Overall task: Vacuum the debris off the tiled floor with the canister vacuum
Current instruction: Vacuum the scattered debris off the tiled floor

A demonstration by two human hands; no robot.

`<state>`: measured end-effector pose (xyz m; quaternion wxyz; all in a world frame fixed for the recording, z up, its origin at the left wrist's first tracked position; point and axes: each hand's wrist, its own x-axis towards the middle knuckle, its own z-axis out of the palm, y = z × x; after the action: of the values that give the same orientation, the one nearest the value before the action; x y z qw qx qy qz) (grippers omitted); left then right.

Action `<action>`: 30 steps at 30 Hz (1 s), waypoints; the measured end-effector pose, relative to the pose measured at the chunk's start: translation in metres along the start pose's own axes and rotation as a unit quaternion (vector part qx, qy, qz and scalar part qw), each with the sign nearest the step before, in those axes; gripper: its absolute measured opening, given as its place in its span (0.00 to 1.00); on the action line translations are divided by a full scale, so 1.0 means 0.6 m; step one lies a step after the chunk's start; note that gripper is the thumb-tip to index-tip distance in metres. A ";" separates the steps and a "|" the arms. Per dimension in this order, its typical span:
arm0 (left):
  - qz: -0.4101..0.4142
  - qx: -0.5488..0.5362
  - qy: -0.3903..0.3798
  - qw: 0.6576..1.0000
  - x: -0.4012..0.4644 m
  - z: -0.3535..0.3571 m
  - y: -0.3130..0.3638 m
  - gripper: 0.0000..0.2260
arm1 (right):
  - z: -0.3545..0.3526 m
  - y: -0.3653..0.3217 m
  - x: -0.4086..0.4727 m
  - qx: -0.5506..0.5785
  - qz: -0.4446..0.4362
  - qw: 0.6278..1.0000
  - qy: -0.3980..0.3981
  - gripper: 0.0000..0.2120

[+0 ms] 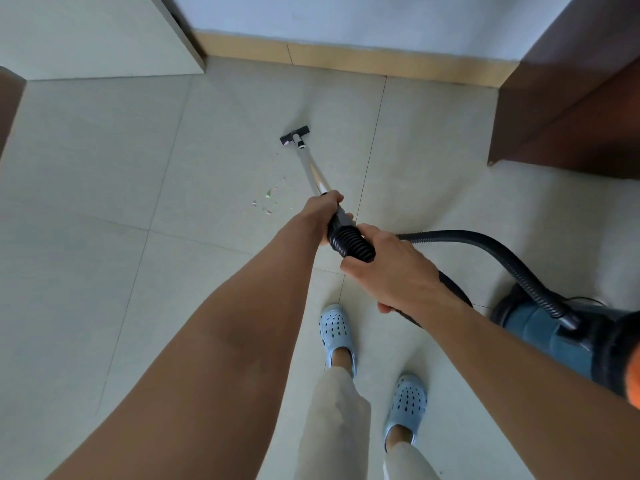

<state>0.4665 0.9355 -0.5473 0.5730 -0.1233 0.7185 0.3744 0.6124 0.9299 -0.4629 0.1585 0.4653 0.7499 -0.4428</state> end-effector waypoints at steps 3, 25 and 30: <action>0.012 0.043 0.015 0.999 -0.010 -0.002 -0.012 0.15 | 0.015 0.018 -0.013 0.127 0.013 0.991 -0.034 0.12; 0.022 0.104 0.041 0.993 -0.089 -0.026 -0.099 0.18 | 0.064 0.051 -0.094 0.331 0.042 0.935 -0.121 0.11; 0.020 0.101 0.032 0.994 -0.110 -0.002 -0.138 0.16 | 0.065 0.089 -0.124 0.325 0.038 0.937 -0.126 0.11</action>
<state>0.5363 0.8609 -0.5195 0.5519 -0.0623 0.7730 0.3066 0.6887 0.8660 -0.4640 0.1088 0.4598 0.5207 -0.7110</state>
